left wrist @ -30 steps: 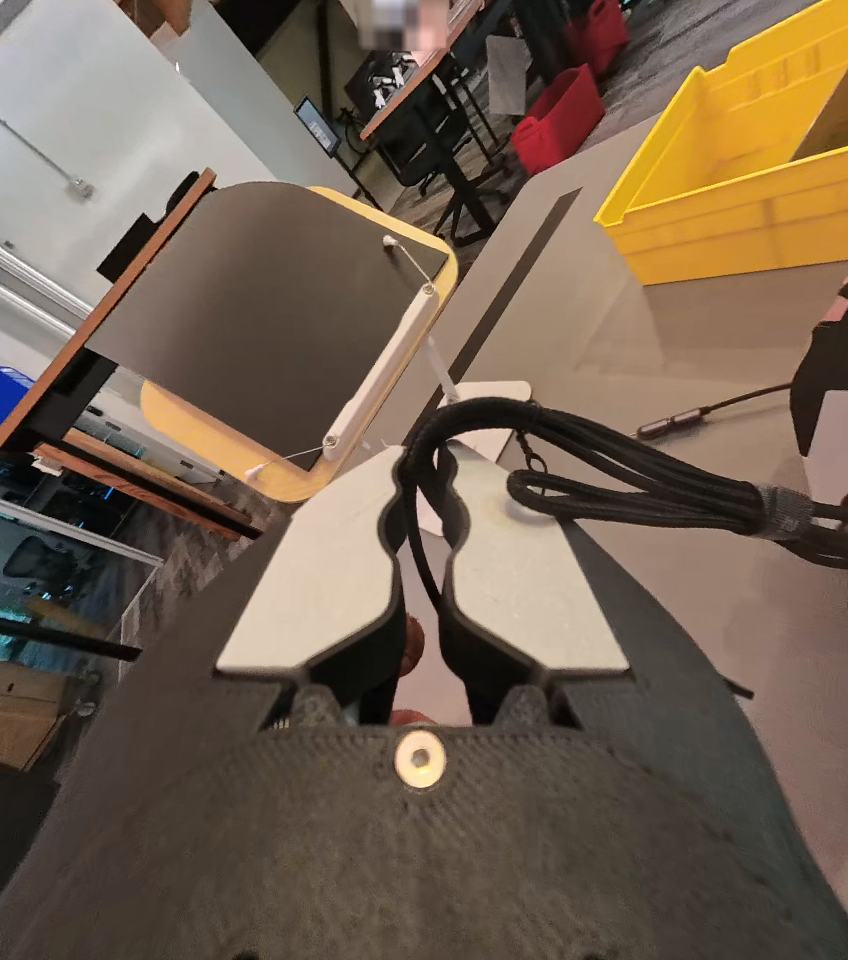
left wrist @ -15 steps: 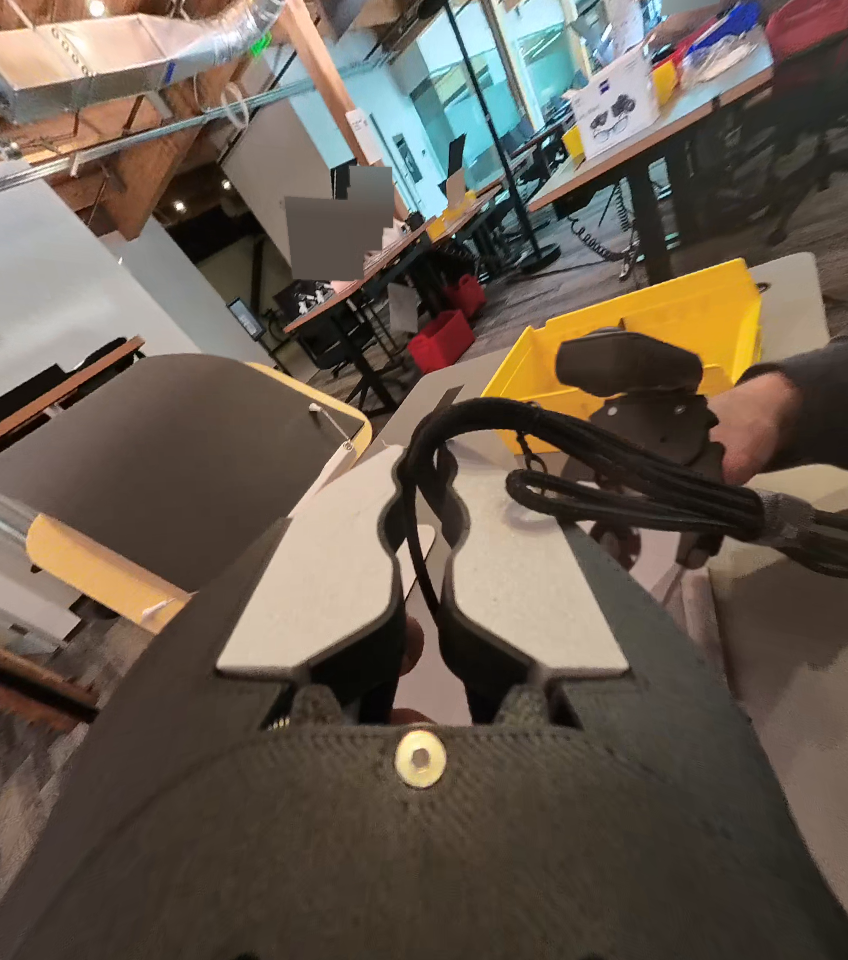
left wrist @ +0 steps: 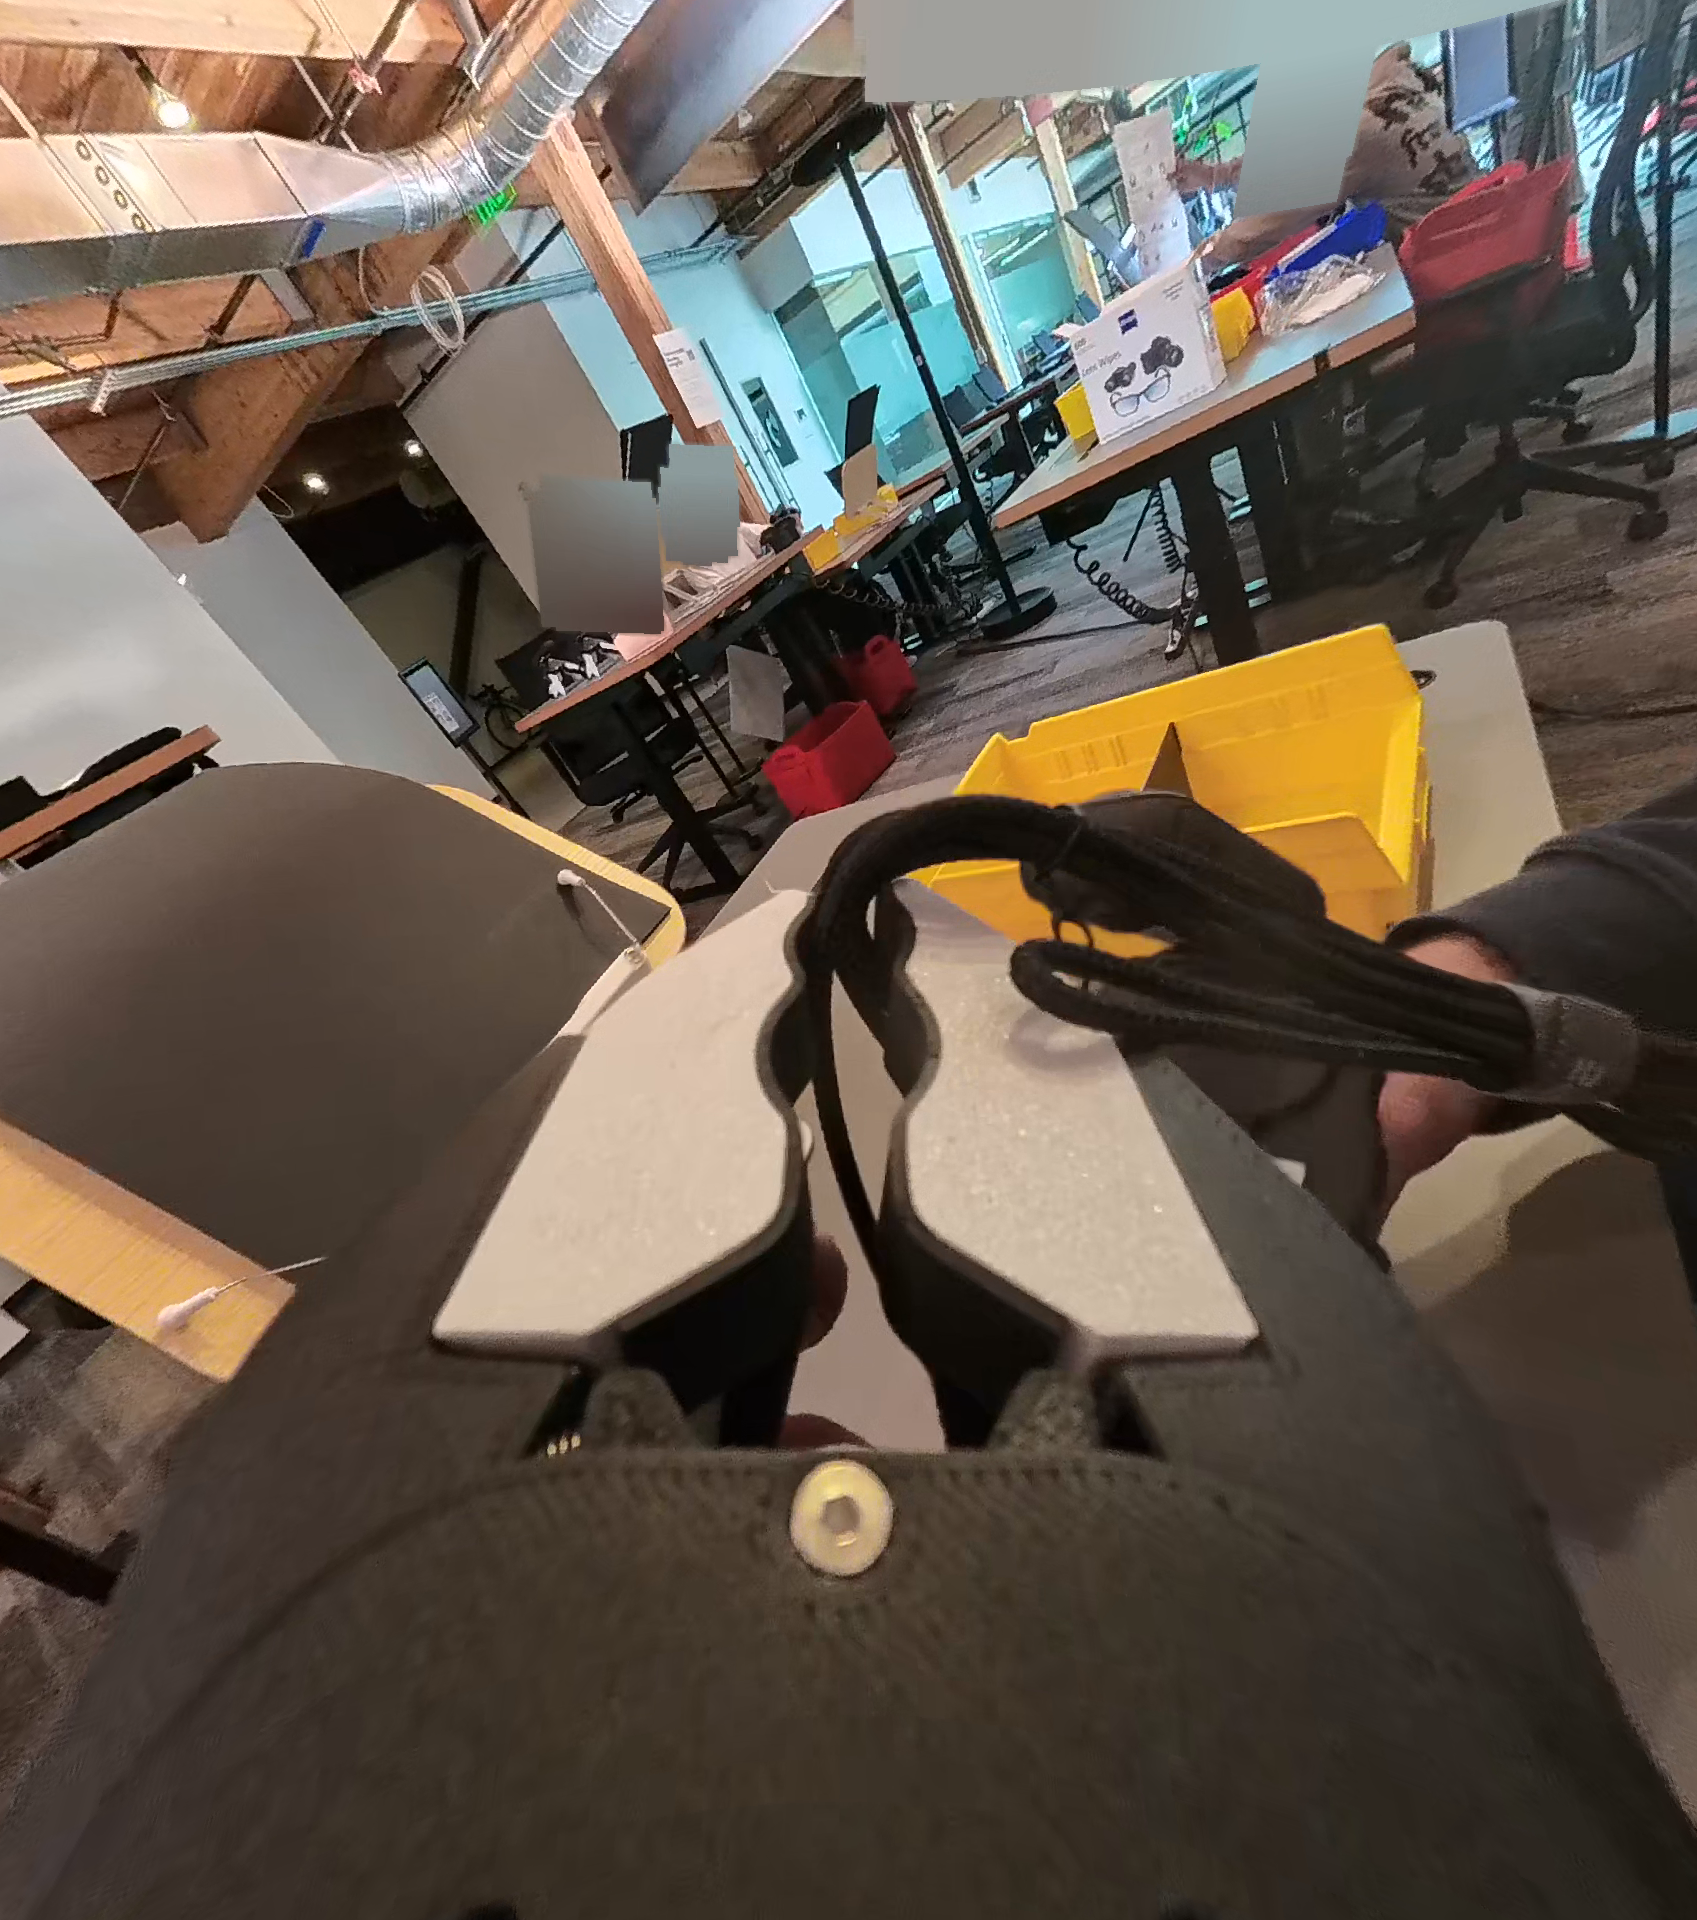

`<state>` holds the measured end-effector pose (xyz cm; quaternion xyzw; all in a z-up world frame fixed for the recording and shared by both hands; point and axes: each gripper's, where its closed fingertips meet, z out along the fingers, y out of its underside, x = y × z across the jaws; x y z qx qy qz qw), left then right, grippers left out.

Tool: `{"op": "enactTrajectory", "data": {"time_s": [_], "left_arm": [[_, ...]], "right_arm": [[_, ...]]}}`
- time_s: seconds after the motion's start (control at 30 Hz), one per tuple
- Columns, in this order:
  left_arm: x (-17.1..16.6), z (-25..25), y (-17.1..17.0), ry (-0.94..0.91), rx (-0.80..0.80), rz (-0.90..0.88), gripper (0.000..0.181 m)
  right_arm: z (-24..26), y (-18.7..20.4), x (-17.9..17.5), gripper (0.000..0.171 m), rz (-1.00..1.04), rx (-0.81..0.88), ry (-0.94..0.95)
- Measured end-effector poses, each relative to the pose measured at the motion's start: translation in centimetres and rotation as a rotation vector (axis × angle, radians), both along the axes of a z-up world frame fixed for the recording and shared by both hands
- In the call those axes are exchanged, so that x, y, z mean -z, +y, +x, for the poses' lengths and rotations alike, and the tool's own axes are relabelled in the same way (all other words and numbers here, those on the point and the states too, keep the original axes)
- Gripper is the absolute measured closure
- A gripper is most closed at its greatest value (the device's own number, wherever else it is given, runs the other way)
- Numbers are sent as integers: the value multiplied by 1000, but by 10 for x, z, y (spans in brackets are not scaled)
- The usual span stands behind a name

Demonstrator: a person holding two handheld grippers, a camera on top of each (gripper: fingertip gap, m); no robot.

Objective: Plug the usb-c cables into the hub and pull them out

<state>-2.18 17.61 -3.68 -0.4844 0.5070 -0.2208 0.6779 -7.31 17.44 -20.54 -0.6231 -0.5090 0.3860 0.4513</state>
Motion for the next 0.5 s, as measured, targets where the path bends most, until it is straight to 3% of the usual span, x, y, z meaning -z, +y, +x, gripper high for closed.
{"op": "enactTrajectory", "data": {"time_s": [0.17, 0.33, 0.5], "left_arm": [[16, -17, 18, 67, -64, -11, 172], [68, -38, 46, 269, -155, -108, 165], [118, -63, 72, 552, -309, -144, 158]], "right_arm": [[35, 41, 0, 167, 132, 223, -85], [81, 83, 2, 167, 293, 451, -246], [100, 98, 5, 167, 378, 552, -343]]}}
